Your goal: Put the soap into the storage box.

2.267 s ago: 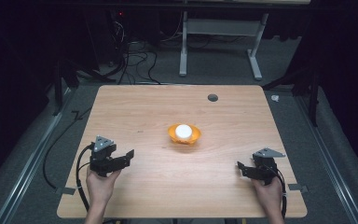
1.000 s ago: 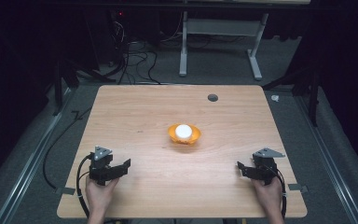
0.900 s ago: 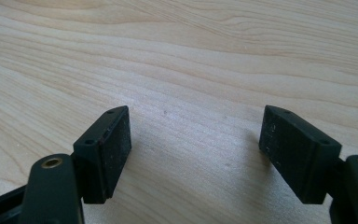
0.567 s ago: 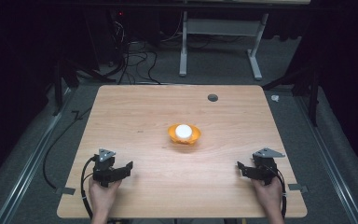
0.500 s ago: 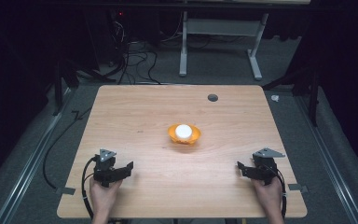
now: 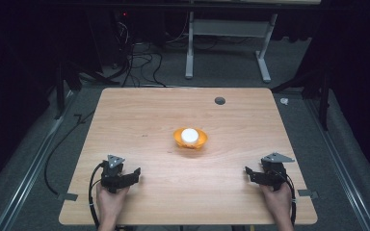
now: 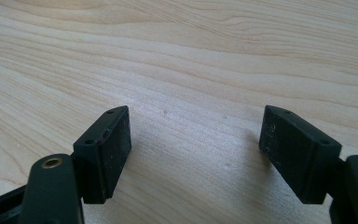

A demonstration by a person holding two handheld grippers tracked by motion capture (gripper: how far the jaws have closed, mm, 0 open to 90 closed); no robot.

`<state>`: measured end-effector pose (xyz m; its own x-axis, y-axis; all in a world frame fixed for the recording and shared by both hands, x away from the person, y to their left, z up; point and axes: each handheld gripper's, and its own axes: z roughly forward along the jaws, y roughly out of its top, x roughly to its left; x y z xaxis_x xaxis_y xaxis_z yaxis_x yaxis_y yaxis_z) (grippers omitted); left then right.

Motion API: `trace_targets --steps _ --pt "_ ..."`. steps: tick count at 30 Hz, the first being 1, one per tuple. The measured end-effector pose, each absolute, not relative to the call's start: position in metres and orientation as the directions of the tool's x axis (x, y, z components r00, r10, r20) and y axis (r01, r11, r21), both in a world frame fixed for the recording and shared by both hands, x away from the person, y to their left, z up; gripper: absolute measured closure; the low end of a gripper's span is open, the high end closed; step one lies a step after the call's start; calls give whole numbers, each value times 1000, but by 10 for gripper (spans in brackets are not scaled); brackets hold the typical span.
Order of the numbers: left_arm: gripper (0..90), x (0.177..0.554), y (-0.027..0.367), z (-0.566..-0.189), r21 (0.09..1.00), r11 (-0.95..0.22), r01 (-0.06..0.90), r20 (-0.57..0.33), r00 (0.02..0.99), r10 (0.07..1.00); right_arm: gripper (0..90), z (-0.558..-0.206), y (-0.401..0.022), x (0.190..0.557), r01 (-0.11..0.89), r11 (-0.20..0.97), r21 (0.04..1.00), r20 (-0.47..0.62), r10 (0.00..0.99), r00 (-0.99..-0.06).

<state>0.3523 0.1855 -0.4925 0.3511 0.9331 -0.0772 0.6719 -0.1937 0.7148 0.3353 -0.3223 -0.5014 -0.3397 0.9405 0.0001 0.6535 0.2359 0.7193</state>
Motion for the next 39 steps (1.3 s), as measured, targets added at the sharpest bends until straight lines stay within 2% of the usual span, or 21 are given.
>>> trace_targets --steps 16,39 --pt "238 356 174 -504 717 -256 648 -11 378 926 259 -501 -322 335 654 236 719 0 941 -340" --pt "216 358 171 -507 735 -251 630 -15 385 923 259 -501 -322 335 653 242 717 -7 940 -341"
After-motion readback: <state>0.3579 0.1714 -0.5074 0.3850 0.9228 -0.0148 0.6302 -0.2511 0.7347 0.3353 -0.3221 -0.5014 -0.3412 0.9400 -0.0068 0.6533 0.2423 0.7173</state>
